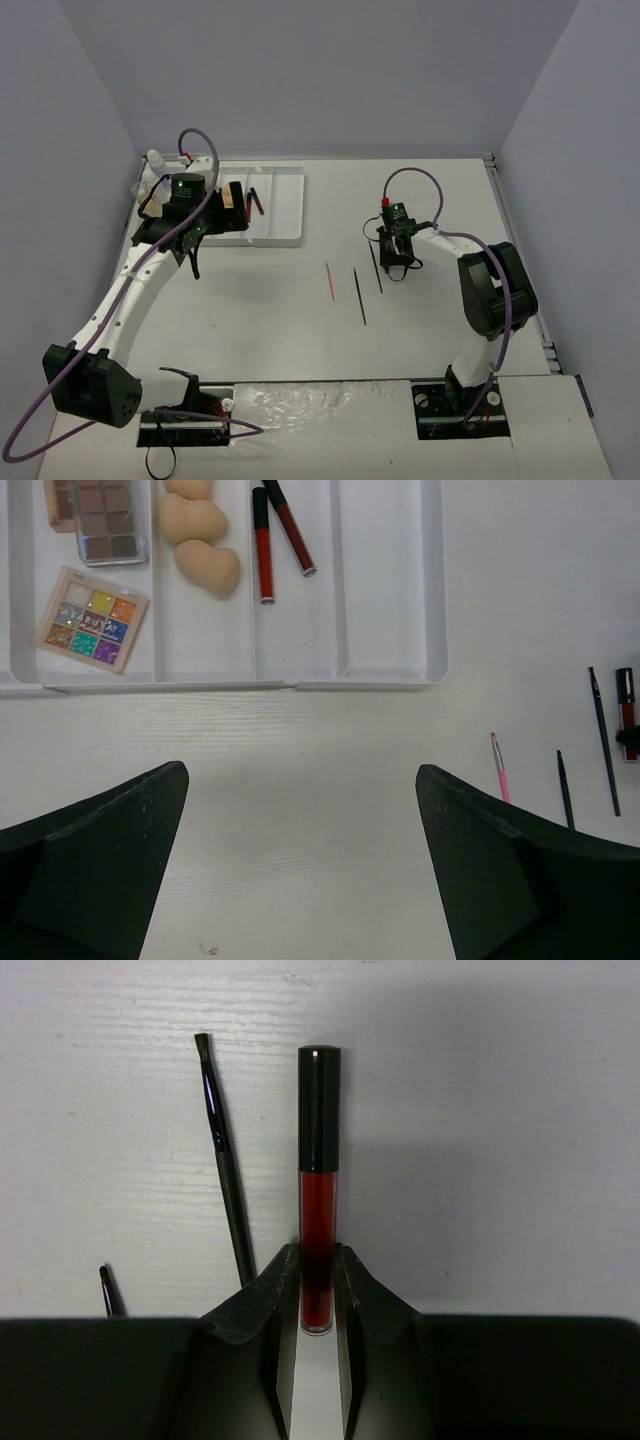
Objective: Organize the makeup
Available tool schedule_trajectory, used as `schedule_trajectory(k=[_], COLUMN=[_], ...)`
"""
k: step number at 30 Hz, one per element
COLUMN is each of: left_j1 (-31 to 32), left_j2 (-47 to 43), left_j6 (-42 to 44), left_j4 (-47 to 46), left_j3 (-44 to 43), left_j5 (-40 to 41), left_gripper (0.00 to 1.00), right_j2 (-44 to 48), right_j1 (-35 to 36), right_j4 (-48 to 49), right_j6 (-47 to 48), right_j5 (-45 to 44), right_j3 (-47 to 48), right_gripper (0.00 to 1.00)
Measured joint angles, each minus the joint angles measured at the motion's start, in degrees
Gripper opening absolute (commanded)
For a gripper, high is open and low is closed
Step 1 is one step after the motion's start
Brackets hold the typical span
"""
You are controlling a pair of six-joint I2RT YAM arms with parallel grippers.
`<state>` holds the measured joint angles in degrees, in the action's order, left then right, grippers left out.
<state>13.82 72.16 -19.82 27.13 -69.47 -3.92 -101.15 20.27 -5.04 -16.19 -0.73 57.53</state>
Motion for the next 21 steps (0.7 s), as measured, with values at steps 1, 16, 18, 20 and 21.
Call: schedule_trajectory(k=[1,16,18,20,21], left_j1=[0.2,16.7,18.5,19.9,20.4], left_j2=[0.0,5.3,6.3,6.8,6.9], left_j6=[-0.6,-11.7,-12.9,-13.9,-14.5], left_j4=[-0.4,-12.2,-14.0,-15.7,-16.6], left_j3=[0.0,-0.4,-0.6,-0.7,-0.7], left_j5=[-0.8,-5.6,-6.1,-6.5,-6.6], left_gripper=[0.97,0.93,0.92,0.9,0.89], right_j2=[0.2,25.4,26.9,27.6,27.7], right_j1=[0.0,8.2,9.5,10.2,10.5], right_j4=[0.1,14.5,18.5,22.0,23.7], right_j6=[0.0,-4.1,-6.0,-7.9,-8.9], right_j5=[0.0,8.8,11.1,12.8,13.6], right_j3=[-0.2,-4.5,-6.6,-8.6,-9.5], right_gripper=[0.0,0.0,0.0,0.0,0.0])
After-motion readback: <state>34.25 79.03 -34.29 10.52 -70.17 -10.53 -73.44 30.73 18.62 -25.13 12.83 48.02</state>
